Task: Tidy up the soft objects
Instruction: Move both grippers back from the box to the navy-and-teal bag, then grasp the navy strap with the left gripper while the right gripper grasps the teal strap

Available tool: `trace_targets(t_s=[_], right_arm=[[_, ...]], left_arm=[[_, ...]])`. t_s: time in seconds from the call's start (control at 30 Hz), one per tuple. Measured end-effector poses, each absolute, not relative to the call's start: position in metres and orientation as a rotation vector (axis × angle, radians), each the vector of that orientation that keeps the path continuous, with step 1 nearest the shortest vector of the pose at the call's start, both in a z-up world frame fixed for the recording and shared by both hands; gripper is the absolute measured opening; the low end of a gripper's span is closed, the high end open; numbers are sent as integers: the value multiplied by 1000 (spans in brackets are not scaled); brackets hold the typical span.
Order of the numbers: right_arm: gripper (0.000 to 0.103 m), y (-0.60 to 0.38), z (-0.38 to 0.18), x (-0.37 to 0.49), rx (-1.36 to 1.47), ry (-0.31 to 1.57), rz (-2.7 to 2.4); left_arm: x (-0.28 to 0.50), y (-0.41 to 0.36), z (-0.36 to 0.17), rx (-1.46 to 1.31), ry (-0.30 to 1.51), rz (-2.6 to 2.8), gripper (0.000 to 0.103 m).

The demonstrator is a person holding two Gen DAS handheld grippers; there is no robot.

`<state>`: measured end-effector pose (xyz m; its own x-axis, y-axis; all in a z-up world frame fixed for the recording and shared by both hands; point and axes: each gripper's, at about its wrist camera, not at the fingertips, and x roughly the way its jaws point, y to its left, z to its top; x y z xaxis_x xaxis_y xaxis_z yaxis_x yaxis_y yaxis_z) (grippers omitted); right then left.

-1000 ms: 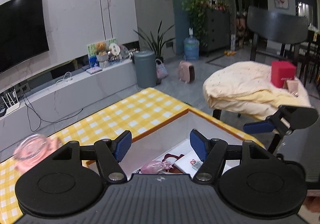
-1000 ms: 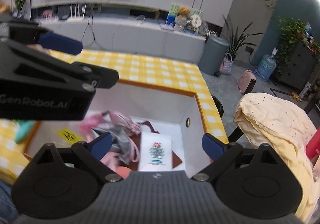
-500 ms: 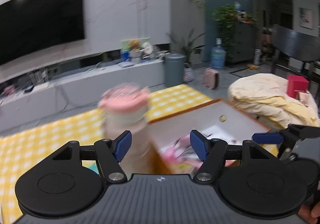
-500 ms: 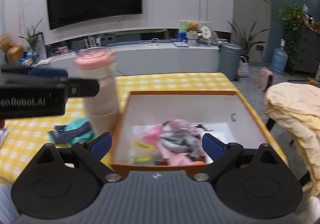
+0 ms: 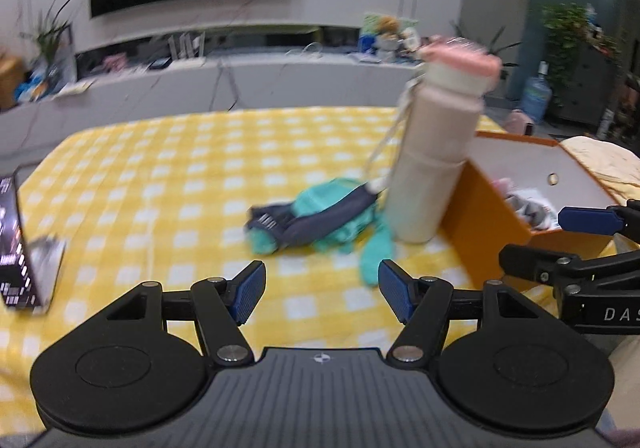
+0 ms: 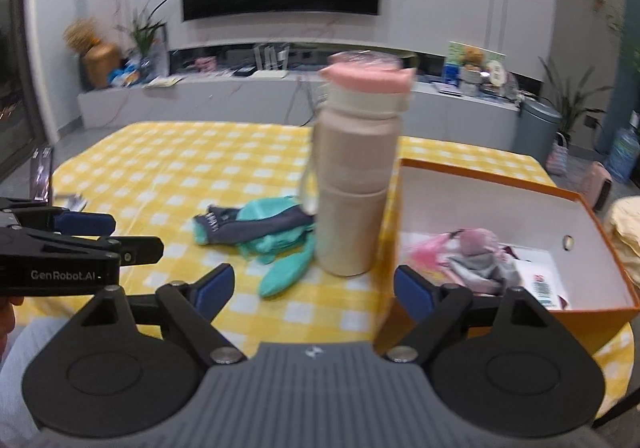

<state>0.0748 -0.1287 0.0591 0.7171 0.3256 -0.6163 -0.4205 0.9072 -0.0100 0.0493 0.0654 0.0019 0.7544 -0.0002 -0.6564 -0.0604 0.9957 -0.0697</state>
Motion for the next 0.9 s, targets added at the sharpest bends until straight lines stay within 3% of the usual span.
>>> trace_targets(t_s=[0.43, 0.57, 0.9], right_arm=[[66, -84, 23, 102, -249, 772, 442], [57, -75, 12, 127, -263, 812, 436], [52, -60, -20, 183, -274, 899, 416]], left_arm=[[71, 99, -32, -93, 771, -12, 75], [92, 98, -38, -49, 774, -42, 75], [163, 87, -64, 59, 815, -110, 75]])
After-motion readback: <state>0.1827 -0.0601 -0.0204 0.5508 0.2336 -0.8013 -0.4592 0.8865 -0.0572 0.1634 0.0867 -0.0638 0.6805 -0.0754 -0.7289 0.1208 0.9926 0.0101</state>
